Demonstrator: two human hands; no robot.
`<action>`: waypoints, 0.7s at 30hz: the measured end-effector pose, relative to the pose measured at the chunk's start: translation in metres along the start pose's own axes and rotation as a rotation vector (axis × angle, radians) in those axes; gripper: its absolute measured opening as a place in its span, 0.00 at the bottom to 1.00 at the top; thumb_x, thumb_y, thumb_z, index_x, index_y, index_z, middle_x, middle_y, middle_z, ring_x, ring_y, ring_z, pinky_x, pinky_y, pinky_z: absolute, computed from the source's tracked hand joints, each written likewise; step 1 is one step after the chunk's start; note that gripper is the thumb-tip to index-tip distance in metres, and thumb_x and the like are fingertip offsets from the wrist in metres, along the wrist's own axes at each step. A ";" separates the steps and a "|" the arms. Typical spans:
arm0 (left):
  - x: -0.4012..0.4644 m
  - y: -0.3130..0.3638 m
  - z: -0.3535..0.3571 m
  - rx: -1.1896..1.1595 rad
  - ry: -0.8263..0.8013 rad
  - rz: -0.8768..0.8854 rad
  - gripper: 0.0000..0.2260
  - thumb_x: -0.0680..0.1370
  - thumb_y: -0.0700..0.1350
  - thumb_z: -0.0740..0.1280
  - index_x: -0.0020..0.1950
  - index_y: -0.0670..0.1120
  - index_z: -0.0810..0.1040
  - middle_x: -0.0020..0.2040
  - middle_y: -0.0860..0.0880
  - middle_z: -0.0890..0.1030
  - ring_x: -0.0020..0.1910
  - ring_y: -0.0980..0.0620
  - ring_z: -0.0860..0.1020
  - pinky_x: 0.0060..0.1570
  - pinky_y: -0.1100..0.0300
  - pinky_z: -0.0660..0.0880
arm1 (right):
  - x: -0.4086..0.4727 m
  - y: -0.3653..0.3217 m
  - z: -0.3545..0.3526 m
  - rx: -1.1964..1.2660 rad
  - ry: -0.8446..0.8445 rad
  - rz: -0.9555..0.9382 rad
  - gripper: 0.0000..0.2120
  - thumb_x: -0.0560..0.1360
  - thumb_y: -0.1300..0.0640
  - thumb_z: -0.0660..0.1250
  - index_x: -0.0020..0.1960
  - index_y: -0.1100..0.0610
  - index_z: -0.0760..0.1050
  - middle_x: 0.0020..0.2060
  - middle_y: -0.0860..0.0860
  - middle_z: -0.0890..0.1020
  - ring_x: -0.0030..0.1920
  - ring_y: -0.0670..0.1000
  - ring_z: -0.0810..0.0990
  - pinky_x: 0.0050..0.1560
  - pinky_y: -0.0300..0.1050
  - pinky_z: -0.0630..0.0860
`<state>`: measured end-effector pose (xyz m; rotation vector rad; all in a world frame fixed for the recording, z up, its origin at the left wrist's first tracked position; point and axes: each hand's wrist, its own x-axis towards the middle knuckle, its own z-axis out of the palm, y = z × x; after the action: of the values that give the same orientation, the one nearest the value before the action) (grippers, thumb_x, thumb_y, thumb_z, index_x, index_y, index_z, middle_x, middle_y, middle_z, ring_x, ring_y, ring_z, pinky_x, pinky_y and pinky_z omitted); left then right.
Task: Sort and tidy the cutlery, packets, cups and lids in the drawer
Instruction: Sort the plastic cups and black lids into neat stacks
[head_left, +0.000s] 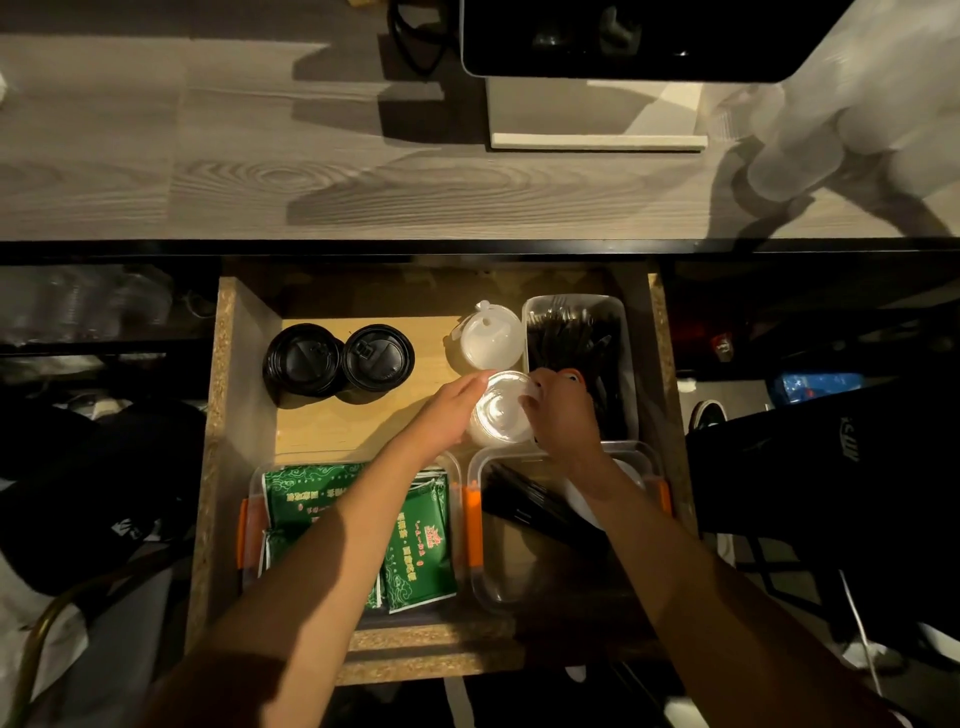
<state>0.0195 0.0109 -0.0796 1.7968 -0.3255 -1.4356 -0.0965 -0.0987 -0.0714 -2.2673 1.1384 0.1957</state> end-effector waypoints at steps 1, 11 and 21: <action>-0.001 -0.001 0.000 -0.023 -0.008 -0.018 0.18 0.85 0.57 0.53 0.73 0.58 0.70 0.70 0.55 0.72 0.67 0.51 0.69 0.55 0.52 0.72 | 0.001 -0.001 0.000 -0.003 0.009 0.002 0.12 0.80 0.57 0.64 0.61 0.60 0.76 0.54 0.57 0.82 0.57 0.55 0.78 0.48 0.38 0.68; -0.009 0.005 0.002 -0.024 -0.063 -0.063 0.24 0.85 0.60 0.44 0.76 0.55 0.66 0.72 0.49 0.71 0.62 0.54 0.69 0.56 0.55 0.69 | 0.001 0.002 -0.012 0.260 0.061 0.107 0.10 0.81 0.61 0.60 0.58 0.61 0.76 0.49 0.55 0.81 0.52 0.53 0.80 0.48 0.40 0.71; -0.027 0.014 -0.013 -0.263 0.102 0.188 0.22 0.81 0.62 0.52 0.70 0.55 0.72 0.66 0.53 0.75 0.68 0.52 0.73 0.65 0.51 0.74 | -0.012 -0.022 -0.028 0.551 0.174 -0.038 0.10 0.78 0.64 0.63 0.59 0.58 0.76 0.45 0.45 0.79 0.44 0.39 0.78 0.45 0.28 0.74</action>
<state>0.0263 0.0246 -0.0506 1.5752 -0.2340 -1.1921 -0.0909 -0.0959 -0.0341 -1.8323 1.0725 -0.3038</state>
